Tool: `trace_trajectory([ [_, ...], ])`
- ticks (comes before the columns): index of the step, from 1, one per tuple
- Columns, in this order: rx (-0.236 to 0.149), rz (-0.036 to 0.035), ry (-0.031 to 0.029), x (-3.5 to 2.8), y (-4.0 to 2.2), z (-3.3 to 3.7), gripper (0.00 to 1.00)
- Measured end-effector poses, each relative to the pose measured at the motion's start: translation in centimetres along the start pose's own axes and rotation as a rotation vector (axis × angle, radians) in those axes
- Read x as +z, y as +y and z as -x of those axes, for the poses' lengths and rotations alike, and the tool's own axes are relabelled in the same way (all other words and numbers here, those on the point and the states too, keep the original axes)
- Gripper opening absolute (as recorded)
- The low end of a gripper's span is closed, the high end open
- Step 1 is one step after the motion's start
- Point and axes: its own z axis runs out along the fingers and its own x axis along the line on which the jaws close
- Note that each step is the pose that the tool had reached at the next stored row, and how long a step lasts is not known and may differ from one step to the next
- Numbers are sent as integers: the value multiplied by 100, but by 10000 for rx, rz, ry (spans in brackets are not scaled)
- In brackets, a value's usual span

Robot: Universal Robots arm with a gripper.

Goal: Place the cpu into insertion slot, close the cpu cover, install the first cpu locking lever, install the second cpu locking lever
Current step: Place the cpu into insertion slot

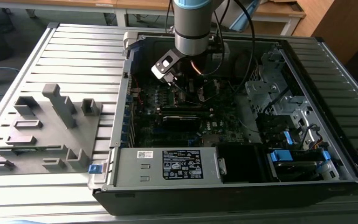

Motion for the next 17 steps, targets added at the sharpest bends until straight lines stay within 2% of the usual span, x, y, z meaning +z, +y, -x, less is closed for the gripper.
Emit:
trace_trajectory([
  [17, 0, 4, 2, 1, -22, 0, 54],
])
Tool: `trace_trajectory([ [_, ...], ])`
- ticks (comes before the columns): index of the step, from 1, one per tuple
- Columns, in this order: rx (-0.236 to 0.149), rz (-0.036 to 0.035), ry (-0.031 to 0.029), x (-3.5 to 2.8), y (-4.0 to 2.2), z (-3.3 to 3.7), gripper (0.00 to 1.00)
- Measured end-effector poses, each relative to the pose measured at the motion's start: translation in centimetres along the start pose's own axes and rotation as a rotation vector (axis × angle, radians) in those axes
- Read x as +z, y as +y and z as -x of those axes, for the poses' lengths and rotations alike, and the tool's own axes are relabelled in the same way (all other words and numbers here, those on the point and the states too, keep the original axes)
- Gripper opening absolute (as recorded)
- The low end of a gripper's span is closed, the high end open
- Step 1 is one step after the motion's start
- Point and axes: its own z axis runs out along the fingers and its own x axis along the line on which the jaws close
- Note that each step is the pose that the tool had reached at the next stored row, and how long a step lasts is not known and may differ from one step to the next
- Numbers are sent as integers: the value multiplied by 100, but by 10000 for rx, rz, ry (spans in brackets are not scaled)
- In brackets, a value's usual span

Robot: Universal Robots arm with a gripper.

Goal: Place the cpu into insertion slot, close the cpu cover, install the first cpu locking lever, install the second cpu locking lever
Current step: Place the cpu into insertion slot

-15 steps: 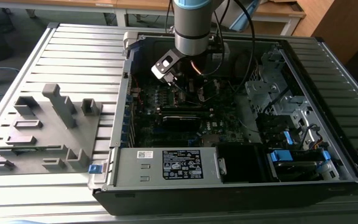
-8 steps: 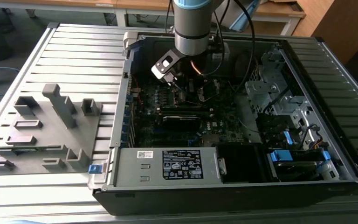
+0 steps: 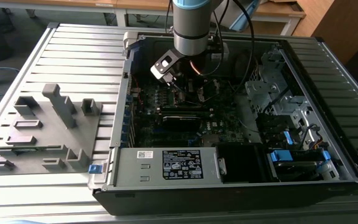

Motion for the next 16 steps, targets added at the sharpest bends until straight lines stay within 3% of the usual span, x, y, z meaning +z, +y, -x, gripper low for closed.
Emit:
trace_trajectory([
  [16, 2, 6, 6, 10, 0, -1, 54],
])
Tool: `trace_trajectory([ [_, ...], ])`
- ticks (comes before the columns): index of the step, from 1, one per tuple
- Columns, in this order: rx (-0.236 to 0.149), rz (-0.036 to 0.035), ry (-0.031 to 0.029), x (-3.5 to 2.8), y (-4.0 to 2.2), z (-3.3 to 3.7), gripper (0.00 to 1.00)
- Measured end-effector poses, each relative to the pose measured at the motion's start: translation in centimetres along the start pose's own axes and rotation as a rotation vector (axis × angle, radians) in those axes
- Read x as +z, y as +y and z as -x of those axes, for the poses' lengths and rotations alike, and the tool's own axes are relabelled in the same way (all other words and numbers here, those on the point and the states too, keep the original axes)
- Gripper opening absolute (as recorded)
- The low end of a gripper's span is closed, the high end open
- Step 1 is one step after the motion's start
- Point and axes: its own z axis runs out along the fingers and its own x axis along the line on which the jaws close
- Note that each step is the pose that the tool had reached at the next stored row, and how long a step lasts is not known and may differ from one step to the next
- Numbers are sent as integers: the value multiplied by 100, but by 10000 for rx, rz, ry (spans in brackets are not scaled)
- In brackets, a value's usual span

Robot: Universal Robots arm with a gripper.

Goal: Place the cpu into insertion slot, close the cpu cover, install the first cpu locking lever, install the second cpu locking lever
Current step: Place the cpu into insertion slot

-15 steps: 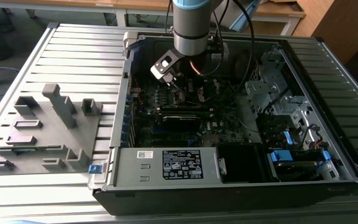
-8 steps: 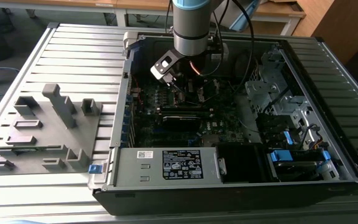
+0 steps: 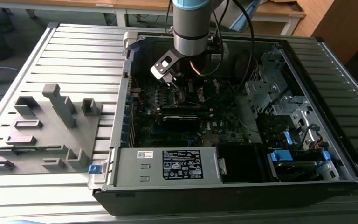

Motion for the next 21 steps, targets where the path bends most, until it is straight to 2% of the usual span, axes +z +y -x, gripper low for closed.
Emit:
trace_trajectory([
  [12, 0, -6, -7, -16, 1, 1, 54],
  [21, 0, -8, -10, -3, 1, 2, 54],
])
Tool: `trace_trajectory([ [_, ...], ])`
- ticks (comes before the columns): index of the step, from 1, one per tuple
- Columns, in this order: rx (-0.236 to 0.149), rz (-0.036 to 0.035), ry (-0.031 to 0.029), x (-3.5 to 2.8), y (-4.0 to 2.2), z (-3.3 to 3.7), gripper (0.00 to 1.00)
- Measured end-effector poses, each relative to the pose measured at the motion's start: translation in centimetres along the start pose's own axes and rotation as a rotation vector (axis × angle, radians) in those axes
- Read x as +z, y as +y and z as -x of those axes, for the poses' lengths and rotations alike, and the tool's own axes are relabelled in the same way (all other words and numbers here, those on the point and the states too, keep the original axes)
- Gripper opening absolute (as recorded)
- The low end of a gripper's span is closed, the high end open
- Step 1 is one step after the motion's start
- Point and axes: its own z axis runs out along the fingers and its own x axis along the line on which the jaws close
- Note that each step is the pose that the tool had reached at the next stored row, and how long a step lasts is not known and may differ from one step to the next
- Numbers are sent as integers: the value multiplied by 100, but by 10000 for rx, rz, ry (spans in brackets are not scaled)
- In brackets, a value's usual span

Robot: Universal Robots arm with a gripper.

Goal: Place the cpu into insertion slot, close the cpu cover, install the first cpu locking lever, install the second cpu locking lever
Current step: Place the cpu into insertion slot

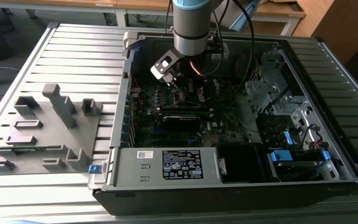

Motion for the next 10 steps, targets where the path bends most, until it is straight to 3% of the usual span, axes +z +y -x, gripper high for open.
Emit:
trace_trajectory([
  [10, 1, 2, 1, 28, -2, 0, 54],
])
